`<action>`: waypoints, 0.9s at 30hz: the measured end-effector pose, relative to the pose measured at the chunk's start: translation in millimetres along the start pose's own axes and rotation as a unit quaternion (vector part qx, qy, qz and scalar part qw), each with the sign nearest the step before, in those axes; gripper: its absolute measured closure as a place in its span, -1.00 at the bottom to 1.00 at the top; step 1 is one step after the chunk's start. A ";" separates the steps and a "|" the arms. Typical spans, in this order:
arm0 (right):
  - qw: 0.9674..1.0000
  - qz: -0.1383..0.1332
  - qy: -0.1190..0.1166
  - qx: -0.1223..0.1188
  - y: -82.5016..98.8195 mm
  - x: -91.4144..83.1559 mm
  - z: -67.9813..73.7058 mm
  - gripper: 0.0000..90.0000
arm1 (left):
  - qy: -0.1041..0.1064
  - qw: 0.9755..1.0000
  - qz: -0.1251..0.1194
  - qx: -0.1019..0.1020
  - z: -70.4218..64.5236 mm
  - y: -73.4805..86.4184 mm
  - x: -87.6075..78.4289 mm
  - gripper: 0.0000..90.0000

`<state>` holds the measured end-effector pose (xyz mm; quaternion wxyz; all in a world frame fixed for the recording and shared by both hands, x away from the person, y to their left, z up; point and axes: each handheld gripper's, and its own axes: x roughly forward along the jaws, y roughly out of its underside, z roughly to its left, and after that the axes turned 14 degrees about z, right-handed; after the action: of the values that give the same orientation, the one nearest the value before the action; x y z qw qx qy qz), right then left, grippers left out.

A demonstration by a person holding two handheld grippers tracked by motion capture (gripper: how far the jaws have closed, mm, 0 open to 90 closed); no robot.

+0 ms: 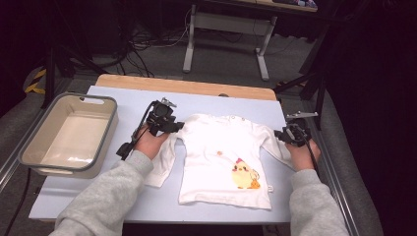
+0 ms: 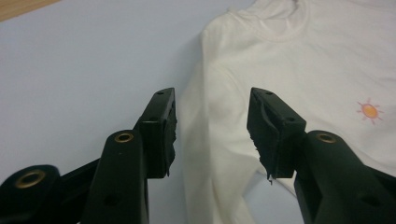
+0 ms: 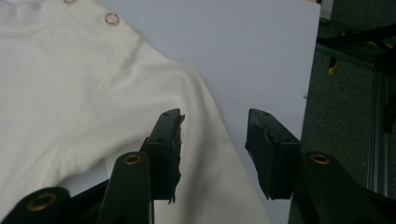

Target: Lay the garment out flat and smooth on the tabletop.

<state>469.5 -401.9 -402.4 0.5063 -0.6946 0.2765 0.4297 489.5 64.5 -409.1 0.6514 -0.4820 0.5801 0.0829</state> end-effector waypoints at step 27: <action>0.996 0.068 -0.049 0.005 42.9 12.3 -28.7 0.72 | 0.031 0.998 -0.022 0.057 -24.1 56.8 -32.1 0.25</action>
<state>449.3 -442.7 -429.8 0.4926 -0.6498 0.2998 0.4953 425.4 91.1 -409.1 0.6613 -0.4589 0.5931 0.0199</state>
